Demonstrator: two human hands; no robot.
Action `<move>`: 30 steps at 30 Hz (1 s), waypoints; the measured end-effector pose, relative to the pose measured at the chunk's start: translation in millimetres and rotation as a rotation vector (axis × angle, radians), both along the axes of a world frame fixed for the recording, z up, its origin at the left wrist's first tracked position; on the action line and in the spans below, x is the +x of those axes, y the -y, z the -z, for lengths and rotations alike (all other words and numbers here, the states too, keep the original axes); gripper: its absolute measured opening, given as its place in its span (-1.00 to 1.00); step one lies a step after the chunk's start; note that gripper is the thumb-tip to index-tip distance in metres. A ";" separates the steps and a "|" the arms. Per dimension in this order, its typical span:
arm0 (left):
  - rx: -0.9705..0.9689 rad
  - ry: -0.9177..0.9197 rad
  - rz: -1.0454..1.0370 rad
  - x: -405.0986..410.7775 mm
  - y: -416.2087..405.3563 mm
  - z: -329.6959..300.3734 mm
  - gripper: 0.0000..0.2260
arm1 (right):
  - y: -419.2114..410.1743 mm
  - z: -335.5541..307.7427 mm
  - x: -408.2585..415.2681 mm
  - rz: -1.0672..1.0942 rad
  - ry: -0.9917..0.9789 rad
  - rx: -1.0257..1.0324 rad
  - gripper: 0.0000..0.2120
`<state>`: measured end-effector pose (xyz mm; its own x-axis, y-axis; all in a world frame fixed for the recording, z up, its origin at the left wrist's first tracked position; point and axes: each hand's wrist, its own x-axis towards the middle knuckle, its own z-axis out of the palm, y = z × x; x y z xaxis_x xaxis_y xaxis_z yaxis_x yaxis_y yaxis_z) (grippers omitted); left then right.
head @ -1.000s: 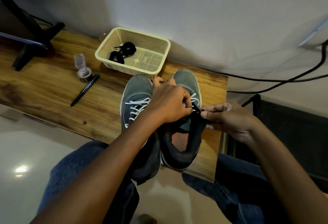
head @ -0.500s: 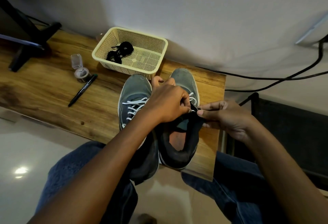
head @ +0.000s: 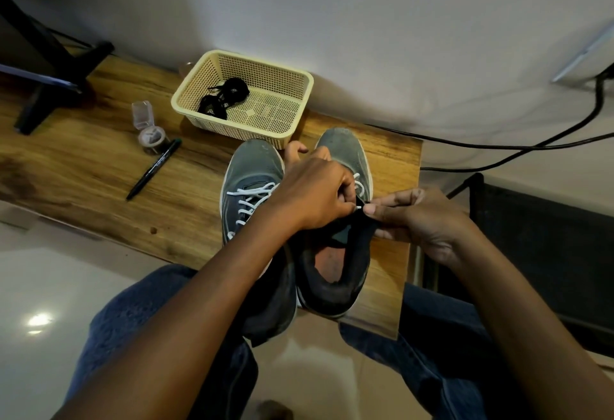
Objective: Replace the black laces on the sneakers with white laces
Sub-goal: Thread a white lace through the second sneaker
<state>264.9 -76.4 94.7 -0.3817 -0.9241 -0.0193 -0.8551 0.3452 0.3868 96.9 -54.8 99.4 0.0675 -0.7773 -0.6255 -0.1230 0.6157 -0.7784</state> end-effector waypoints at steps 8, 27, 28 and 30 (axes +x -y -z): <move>0.027 -0.055 -0.013 0.3 0.2 2.4 -0.92 | -1.1 -1.7 0.9 -0.038 -0.040 -0.052 -0.94; 0.029 -0.056 -0.034 0.6 5.0 13.8 -0.92 | -2.3 -5.1 -1.9 -0.068 -0.012 -0.093 -0.88; 0.035 -0.059 -0.031 1.0 5.1 14.1 -0.92 | -2.1 -5.3 -2.2 -0.080 -0.007 -0.085 -0.89; 0.025 -0.061 -0.028 0.9 5.1 15.1 -0.90 | -1.8 -6.0 -2.5 -0.084 0.008 -0.070 -0.89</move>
